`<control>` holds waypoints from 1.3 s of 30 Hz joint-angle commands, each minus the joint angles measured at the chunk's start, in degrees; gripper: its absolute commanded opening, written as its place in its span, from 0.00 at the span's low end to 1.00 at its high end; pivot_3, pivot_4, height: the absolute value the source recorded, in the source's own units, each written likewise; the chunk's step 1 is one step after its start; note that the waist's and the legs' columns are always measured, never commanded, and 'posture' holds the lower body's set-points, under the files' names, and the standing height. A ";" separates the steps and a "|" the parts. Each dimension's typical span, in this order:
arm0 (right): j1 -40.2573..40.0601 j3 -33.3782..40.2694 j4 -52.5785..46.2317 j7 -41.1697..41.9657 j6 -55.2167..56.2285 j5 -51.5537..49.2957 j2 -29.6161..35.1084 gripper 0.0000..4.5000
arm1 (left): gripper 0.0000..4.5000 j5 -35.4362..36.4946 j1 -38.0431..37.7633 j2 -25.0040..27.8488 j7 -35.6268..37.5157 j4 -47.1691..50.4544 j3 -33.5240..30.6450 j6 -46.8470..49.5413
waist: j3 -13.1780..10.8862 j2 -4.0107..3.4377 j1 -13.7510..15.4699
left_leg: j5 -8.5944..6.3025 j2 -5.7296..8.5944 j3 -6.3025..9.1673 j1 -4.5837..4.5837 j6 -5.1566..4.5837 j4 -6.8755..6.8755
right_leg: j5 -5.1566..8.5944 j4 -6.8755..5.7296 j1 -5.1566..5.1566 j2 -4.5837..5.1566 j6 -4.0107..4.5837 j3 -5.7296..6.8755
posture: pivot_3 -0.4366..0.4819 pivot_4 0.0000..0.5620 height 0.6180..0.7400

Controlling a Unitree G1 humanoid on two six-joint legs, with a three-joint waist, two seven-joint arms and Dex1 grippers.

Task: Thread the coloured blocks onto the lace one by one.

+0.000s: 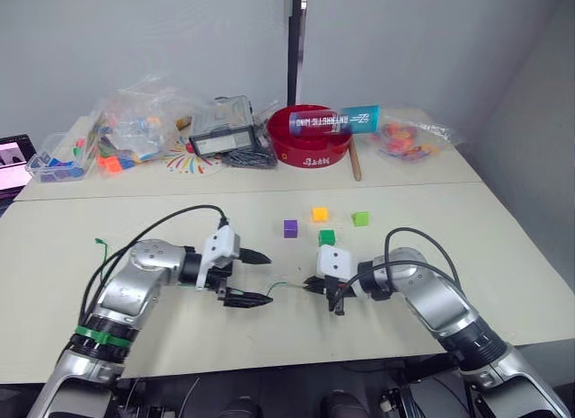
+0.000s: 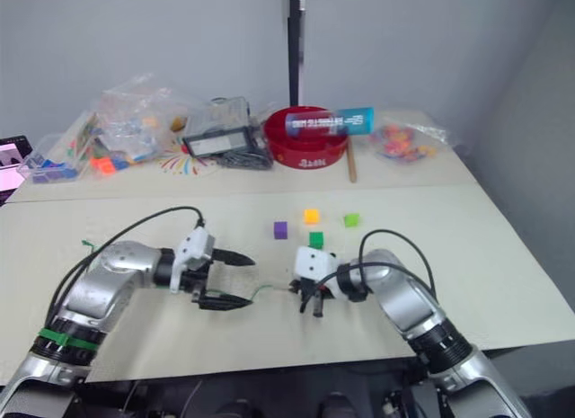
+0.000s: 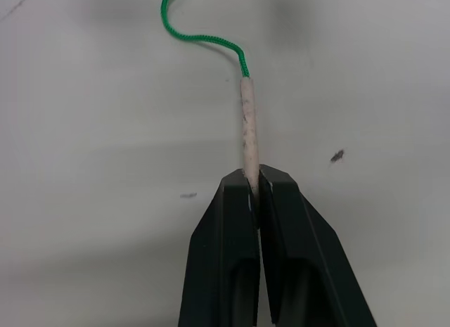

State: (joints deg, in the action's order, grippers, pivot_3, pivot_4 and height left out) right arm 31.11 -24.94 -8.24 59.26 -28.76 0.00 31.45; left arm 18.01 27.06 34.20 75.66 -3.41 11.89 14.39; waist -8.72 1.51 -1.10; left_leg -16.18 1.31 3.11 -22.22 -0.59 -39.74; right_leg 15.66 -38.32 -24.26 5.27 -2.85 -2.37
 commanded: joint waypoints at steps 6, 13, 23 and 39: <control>1.64 -0.77 -3.35 -1.04 -1.98 0.90 -0.64 0.00 | 0.94 -3.30 3.12 -3.52 -1.00 -6.01 1.67 -5.63 | 0.00 0.00 0.40 | 0.01 0.03 0.01 -0.06 0.01 -0.03 | 0.00 0.12 0.01 0.02 0.00 0.02 | 0.48 0.27 1.00; 1.70 -0.65 -3.79 -1.00 -2.42 0.64 -0.82 0.00 | 0.45 -4.52 3.72 -4.43 -0.78 -8.80 1.61 -7.77 | 0.00 0.00 0.22 | 0.00 0.05 0.01 -0.06 0.00 -0.04 | 0.00 0.14 0.00 0.03 -0.01 0.02 | 0.48 0.27 1.00; 1.73 -0.66 -4.62 -0.60 -3.06 0.23 -0.85 0.00 | 0.01 -7.18 3.79 -5.50 -2.01 -10.92 1.96 -10.64 | 0.00 0.00 0.25 | 0.00 0.07 0.02 -0.06 0.01 -0.04 | 0.00 0.15 0.02 0.05 -0.01 0.02 | 0.48 0.27 1.00; 1.01 -0.12 -6.05 -0.73 -4.23 -1.09 -0.57 0.00 | 0.13 -4.47 3.74 -5.94 -1.93 -8.87 0.31 -9.05 | 0.00 0.00 0.24 | 0.00 0.07 0.03 -0.06 0.01 -0.04 | 0.00 0.15 0.02 0.05 -0.01 0.02 | 0.48 0.27 1.00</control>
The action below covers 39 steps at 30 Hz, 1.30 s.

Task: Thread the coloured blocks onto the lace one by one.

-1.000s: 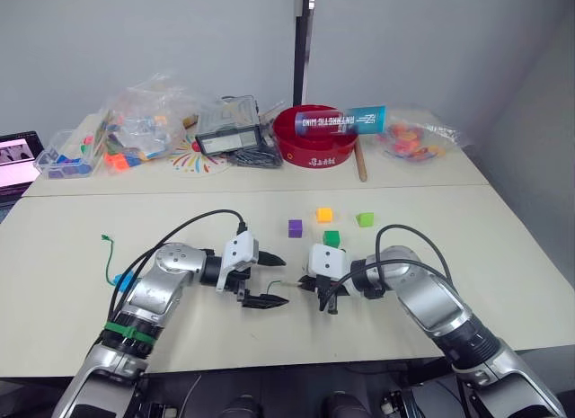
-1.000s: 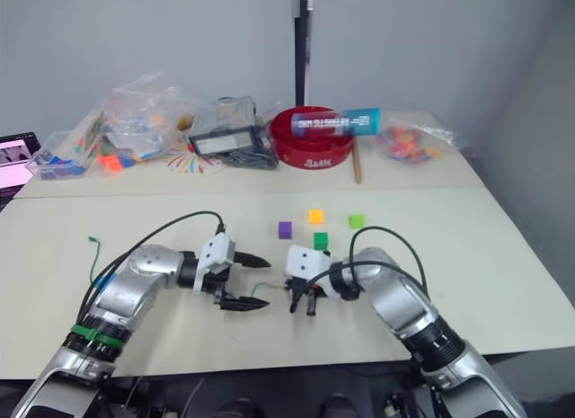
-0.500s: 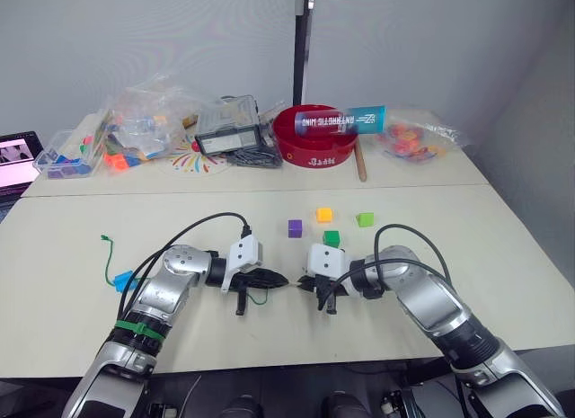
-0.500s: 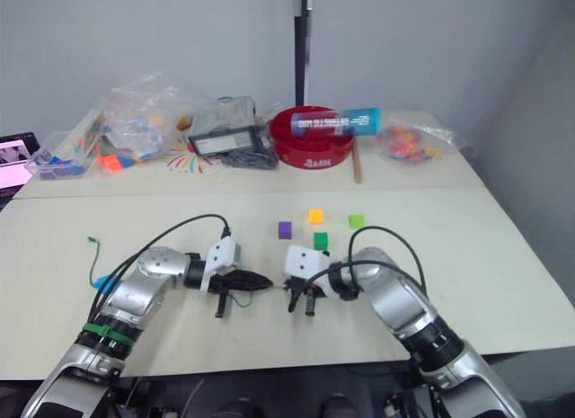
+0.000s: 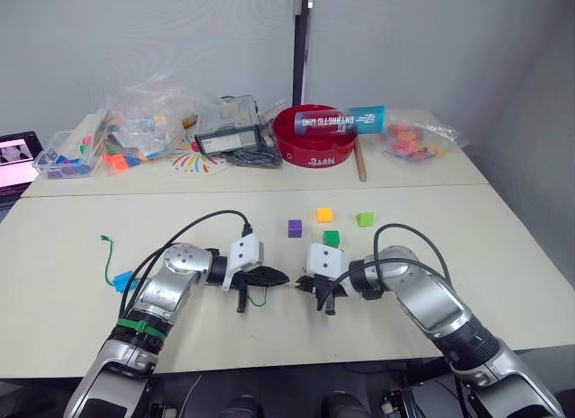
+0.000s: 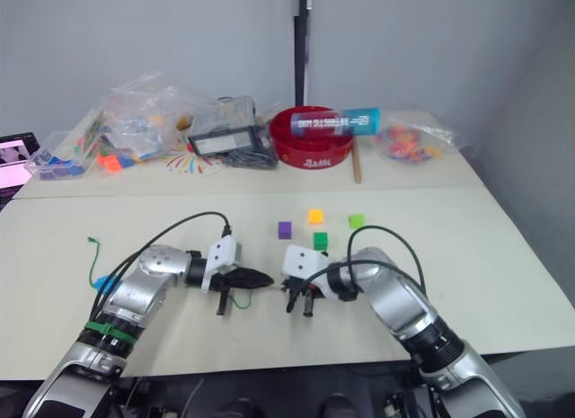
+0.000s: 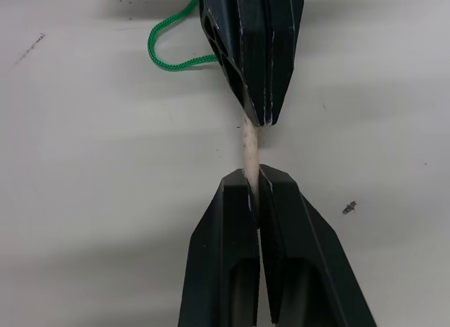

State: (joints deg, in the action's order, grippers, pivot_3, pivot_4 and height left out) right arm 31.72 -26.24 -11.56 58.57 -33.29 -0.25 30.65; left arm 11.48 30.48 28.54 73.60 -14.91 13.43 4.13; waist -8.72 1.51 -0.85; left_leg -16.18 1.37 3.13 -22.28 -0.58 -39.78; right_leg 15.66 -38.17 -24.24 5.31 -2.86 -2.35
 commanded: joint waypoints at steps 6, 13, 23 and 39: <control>0.39 1.03 -3.08 -0.34 -0.14 -1.15 0.30 0.00 | 0.56 -1.51 -0.35 -0.12 -0.82 1.59 0.83 -1.31 | 0.00 0.00 0.00 | 0.00 0.00 0.00 0.00 0.00 0.00 | 0.00 0.00 0.00 0.00 0.00 0.00 | 0.48 0.27 1.00; 0.39 1.13 -3.65 -0.50 -0.65 -1.45 0.64 0.00 | 0.56 -3.88 -0.07 -0.92 -1.58 -0.87 2.12 -3.27 | 0.00 0.00 0.00 | 0.00 0.00 0.00 0.00 0.00 0.00 | 0.00 0.01 0.00 0.00 0.00 0.00 | 0.48 0.27 1.00; 0.23 1.07 -3.74 -0.60 -0.87 -1.45 0.89 0.00 | 0.23 -2.95 0.51 -1.49 -1.38 -1.83 0.85 -2.69 | 0.00 0.00 0.01 | 0.00 0.01 0.00 0.00 0.00 0.00 | 0.00 0.01 0.00 0.00 0.00 0.00 | 0.48 0.27 1.00; -0.17 0.37 -3.78 -0.67 -0.91 -1.19 1.65 0.00 | 0.00 -0.95 0.06 -1.02 -0.84 0.16 -0.37 -0.51 | 0.00 0.00 0.00 | 0.00 0.00 0.01 0.00 0.00 0.00 | 0.00 0.01 0.00 0.00 0.00 0.00 | 0.48 0.27 1.00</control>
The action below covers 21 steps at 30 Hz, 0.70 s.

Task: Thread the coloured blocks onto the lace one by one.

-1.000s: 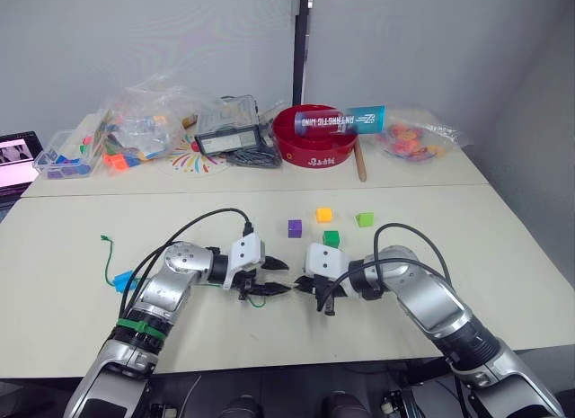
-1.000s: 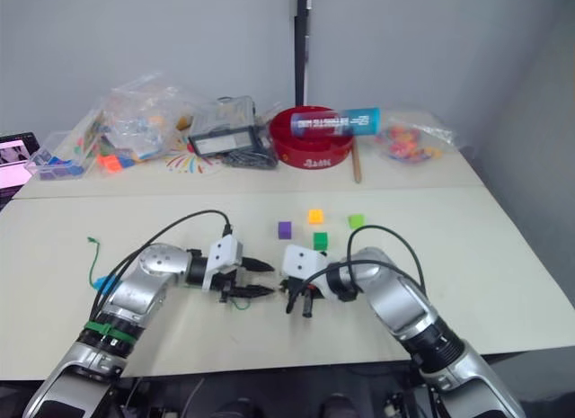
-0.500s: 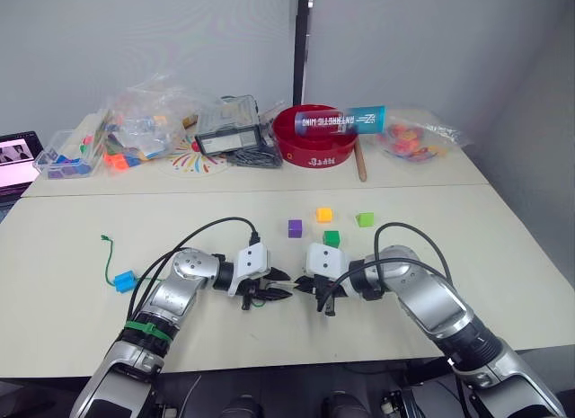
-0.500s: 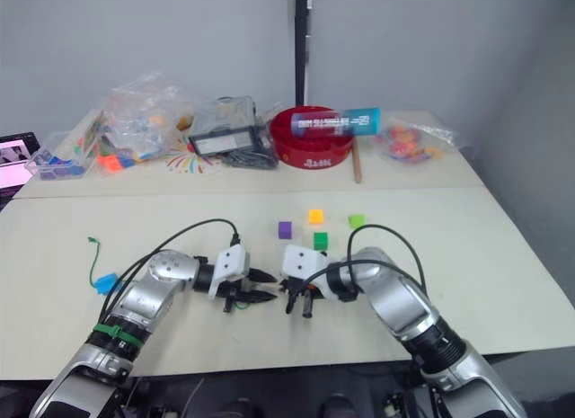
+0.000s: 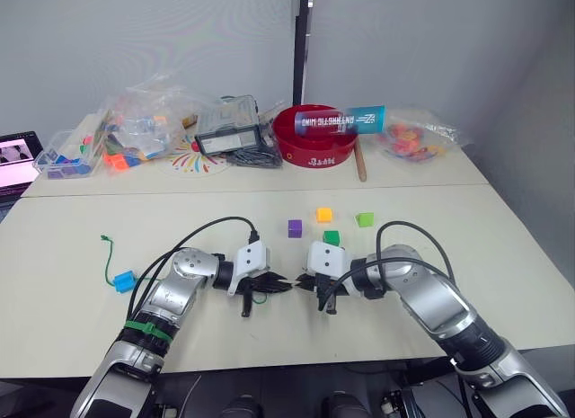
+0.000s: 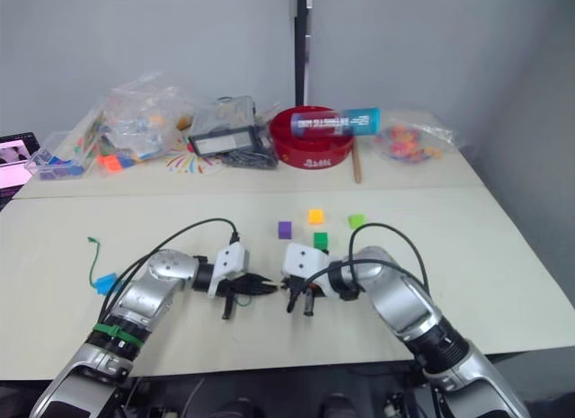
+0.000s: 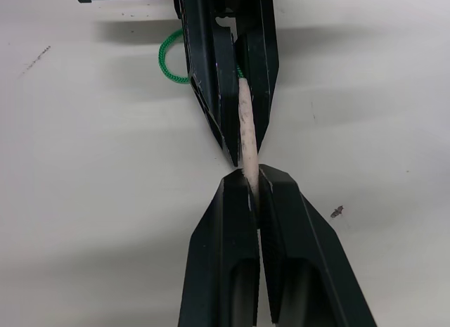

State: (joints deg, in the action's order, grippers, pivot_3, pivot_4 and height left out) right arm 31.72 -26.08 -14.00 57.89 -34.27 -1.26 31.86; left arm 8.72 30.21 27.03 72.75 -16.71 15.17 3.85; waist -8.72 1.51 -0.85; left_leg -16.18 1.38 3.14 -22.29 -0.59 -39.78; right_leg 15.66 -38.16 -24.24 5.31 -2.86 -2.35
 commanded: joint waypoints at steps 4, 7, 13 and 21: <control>-0.30 0.39 -1.67 0.09 -0.37 -0.66 0.27 0.00 | 0.00 1.84 0.27 0.68 0.01 1.93 -1.94 -0.38 | 0.00 0.00 0.02 | 0.00 0.00 0.00 0.00 0.00 0.00 | 0.00 0.00 0.00 0.00 0.00 0.00 | 0.48 0.27 1.00; -0.54 1.02 -2.12 -0.19 -0.37 -1.13 0.10 0.16 | 0.00 1.67 0.33 0.78 -0.01 1.78 -1.88 -0.42 | 0.00 0.00 0.02 | 0.00 0.00 0.00 0.00 0.00 0.00 | 0.00 0.00 0.00 0.00 0.00 0.00 | 0.48 0.27 1.00; -2.02 4.71 -4.75 0.87 -1.02 -3.85 2.65 0.61 | 0.00 1.13 -0.01 2.14 -0.05 0.85 -2.58 -0.82 | 0.00 0.00 0.07 | 0.00 0.00 0.01 -0.01 0.00 0.00 | 0.00 0.01 0.00 0.00 0.00 0.00 | 0.48 0.27 1.00; -6.73 18.36 -2.42 -3.08 -3.78 -11.48 3.98 0.90 | 0.00 1.78 -2.66 5.39 0.69 3.18 -3.97 0.66 | 0.00 0.00 0.08 | -0.01 -0.01 0.02 -0.01 -0.02 0.02 | 0.00 0.05 0.02 0.01 0.00 -0.01 | 0.48 0.27 1.00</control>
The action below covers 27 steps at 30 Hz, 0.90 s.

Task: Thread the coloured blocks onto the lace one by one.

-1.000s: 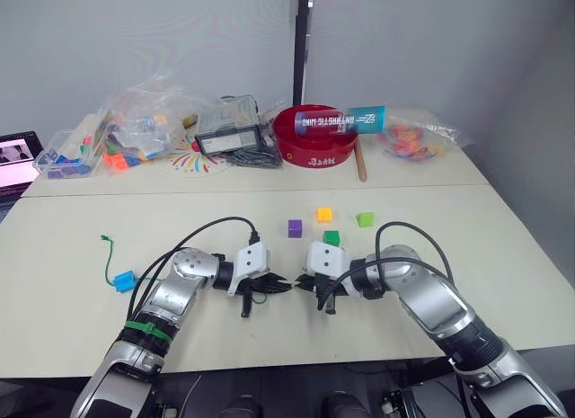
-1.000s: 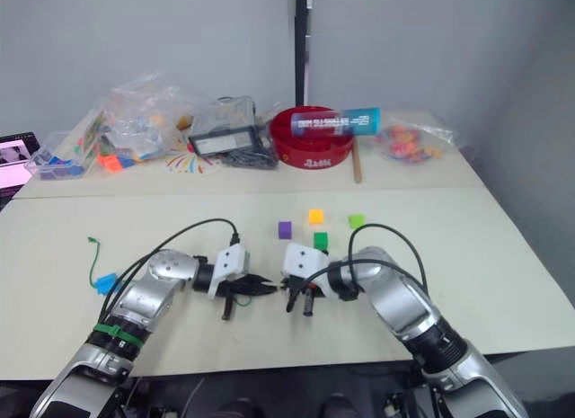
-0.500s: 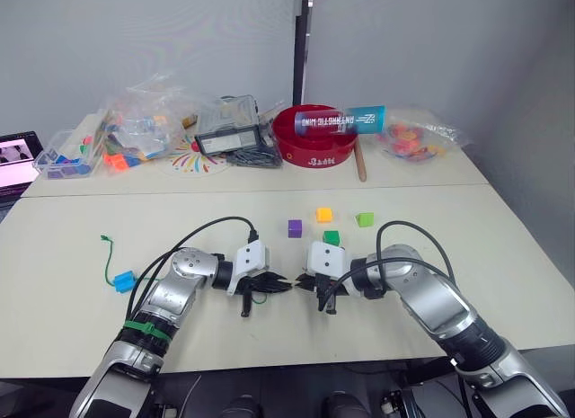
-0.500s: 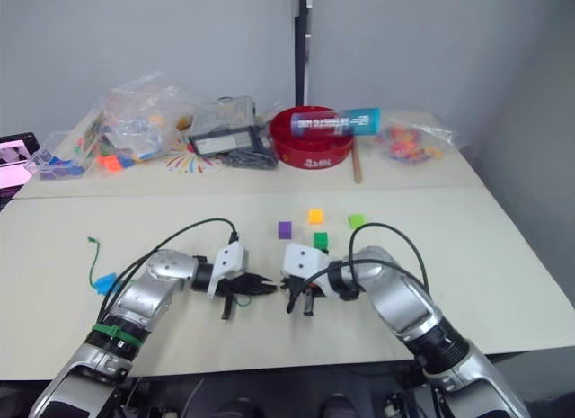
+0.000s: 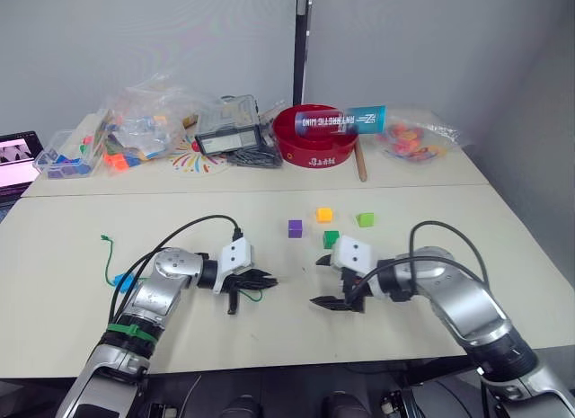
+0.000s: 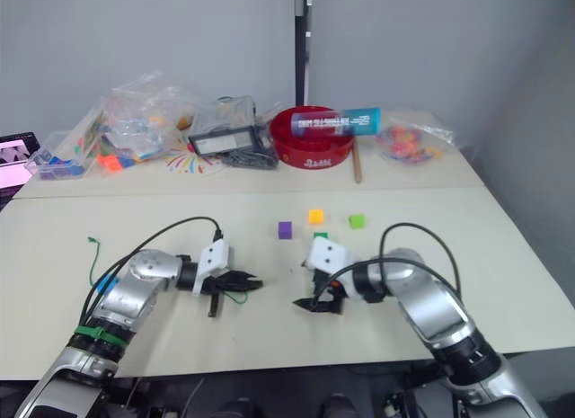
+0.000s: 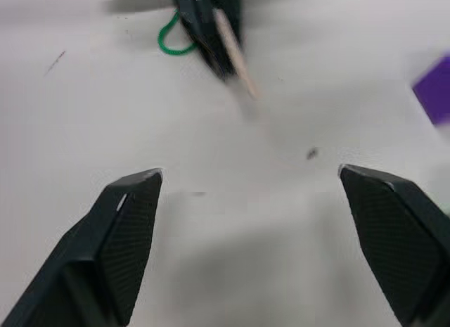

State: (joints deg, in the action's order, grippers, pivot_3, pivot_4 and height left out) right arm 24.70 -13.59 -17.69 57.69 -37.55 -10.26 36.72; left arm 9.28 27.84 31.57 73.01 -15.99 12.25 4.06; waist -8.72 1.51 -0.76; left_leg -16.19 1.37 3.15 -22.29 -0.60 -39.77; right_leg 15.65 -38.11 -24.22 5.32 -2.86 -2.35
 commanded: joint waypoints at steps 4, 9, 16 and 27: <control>0.01 10.21 5.80 -8.83 1.29 -1.84 -2.60 0.90 | 0.00 1.73 -1.34 1.72 0.58 3.99 -1.39 1.20 | 0.00 0.00 0.02 | 0.00 -0.01 -0.01 0.01 0.00 0.00 | 0.00 -0.01 0.01 0.00 0.00 -0.01 | 0.48 0.27 1.00; -0.67 13.67 9.22 -14.40 2.46 -1.94 -4.63 0.90 | 0.00 1.96 -1.85 2.34 0.42 4.78 -1.31 1.84 | 0.00 0.00 -0.01 | 0.00 -0.01 -0.02 0.01 0.00 0.02 | 0.00 -0.02 -0.01 0.01 0.00 -0.02 | 0.48 0.27 1.00; 3.29 13.09 18.92 -23.13 6.63 2.74 -7.16 0.90 | 0.00 2.15 -1.93 2.42 0.20 5.10 -1.04 1.97 | 0.00 0.00 -0.13 | 0.00 -0.01 -0.03 0.01 0.00 0.03 | 0.00 -0.03 -0.02 0.01 0.00 -0.02 | 0.48 0.27 1.00; 7.90 14.79 28.70 -31.52 9.22 4.90 -10.65 0.90 | 0.00 2.07 -1.95 2.22 -0.22 4.86 -1.09 1.61 | 0.00 -0.01 -0.28 | 0.00 -0.01 -0.05 0.01 0.00 0.05 | 0.00 -0.04 -0.03 0.01 0.00 -0.03 | 0.48 0.27 1.00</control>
State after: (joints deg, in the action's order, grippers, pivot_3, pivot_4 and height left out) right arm 31.37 -0.27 11.42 27.75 -29.34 -5.33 26.55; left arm 10.61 25.82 33.68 72.99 -12.20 12.20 6.24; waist -8.71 1.50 -1.04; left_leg -16.18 1.35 3.10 -22.29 -0.60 -39.71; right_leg 15.65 -38.16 -24.25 5.32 -2.86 -2.38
